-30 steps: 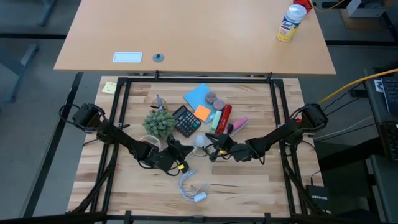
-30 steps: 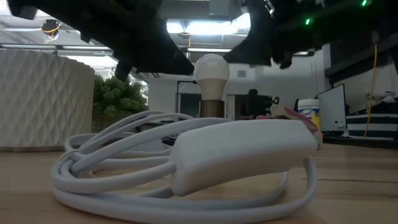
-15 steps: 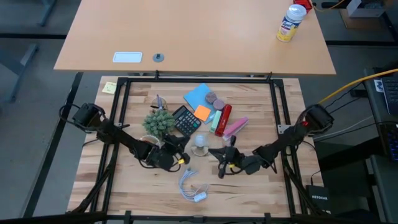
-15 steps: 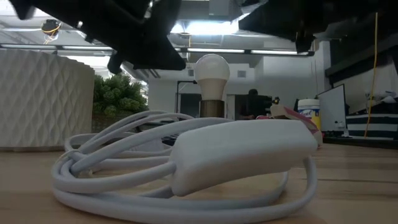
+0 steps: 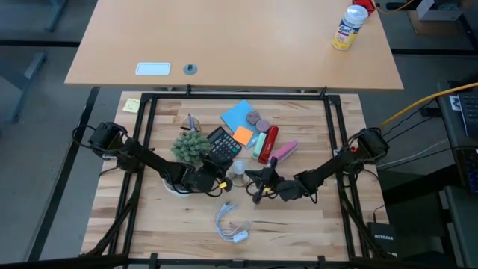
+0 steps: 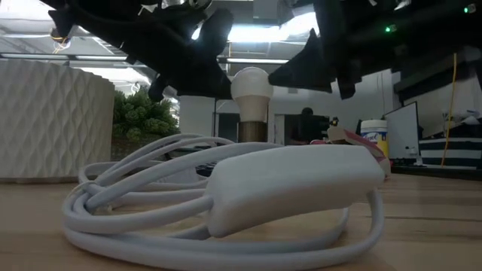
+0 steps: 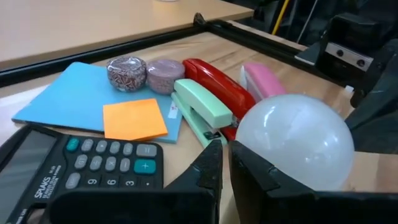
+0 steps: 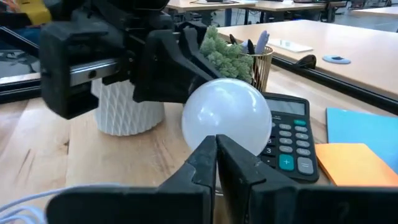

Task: Screw lightbulb
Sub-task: Remove the lightbulb from the lamp

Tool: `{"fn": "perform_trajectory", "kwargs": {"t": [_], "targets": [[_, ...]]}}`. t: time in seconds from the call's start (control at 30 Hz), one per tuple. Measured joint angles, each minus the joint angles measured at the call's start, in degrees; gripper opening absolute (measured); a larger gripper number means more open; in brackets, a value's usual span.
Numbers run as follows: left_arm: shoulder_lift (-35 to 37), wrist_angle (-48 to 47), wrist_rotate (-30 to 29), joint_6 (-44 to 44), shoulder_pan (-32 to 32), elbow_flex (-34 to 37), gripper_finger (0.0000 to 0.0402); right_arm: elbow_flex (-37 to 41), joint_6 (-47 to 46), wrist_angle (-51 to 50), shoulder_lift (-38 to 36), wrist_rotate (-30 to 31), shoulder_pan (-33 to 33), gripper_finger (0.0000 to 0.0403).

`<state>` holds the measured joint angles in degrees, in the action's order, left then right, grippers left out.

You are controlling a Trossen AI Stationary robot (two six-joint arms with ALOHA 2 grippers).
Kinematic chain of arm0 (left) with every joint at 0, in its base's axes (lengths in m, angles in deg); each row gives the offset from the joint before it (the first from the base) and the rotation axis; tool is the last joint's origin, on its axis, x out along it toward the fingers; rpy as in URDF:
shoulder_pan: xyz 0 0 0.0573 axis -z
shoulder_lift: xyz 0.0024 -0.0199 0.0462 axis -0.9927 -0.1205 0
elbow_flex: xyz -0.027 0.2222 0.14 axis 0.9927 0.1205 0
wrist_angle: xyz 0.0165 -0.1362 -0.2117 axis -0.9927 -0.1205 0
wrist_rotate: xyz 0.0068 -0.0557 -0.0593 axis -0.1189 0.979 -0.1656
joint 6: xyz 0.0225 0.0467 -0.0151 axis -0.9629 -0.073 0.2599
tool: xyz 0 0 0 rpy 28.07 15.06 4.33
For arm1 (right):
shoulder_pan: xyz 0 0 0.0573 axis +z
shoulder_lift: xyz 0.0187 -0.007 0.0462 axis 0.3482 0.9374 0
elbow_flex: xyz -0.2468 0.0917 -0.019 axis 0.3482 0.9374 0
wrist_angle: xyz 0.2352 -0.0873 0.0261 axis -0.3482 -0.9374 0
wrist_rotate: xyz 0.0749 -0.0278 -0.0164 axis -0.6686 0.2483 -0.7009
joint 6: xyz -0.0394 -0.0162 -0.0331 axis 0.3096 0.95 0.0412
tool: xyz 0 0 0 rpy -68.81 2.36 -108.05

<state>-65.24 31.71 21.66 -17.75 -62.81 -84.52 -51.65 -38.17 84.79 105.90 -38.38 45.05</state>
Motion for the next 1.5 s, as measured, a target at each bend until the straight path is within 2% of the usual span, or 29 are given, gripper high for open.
{"fn": "perform_trajectory", "kwargs": {"t": [0.2,0.4,0.5,0.73,0.8,1.0,1.07,1.23,1.37,1.5], "targets": [[0.0,-0.34,-0.97,0.22,1.81,0.09,0.0021,0.0,0.01,-0.11,0.0,0.42,-0.64,0.002],[0.0,-0.05,0.51,1.62,3.32,0.09,0.0021,0.09,0.07,-0.81,0.02,5.68,-0.85,0.002],[0.0,0.33,1.99,1.66,4.11,-0.02,0.0021,0.04,0.15,-1.13,0.07,6.3,-1.08,0.002],[0.0,0.19,0.62,1.73,5.58,-0.02,0.0021,0.04,4.09,-1.5,-0.22,8.29,-1.87,0.002],[0.0,0.28,-1.41,1.72,6.11,-0.02,0.0021,0.04,5.36,-1.47,-1.19,8.56,-1.46,0.002],[0.0,1.84,-14.05,1.33,7.53,-0.02,0.0021,0.02,6.24,-0.23,-3.63,8.23,2.8,0.002],[0.0,1.77,-15.45,1.33,7.16,-0.02,0.0021,0.02,5.75,0.07,-3.69,7.06,4.34,0.002],[0.0,1.71,-14.81,1.33,4.53,-0.02,0.0021,-0.02,3.51,-0.26,-2.97,3.98,5.77,0.0021],[0.0,1.69,-10.02,1.31,2.16,-0.02,0.0021,-0.02,2.84,-0.19,-1.84,3.66,4.32,0.002],[0.0,1.63,-5.05,1.27,0.66,-0.02,0.0021,-0.02,1.13,-0.59,-1.53,0.37,2.04,0.002]]}}
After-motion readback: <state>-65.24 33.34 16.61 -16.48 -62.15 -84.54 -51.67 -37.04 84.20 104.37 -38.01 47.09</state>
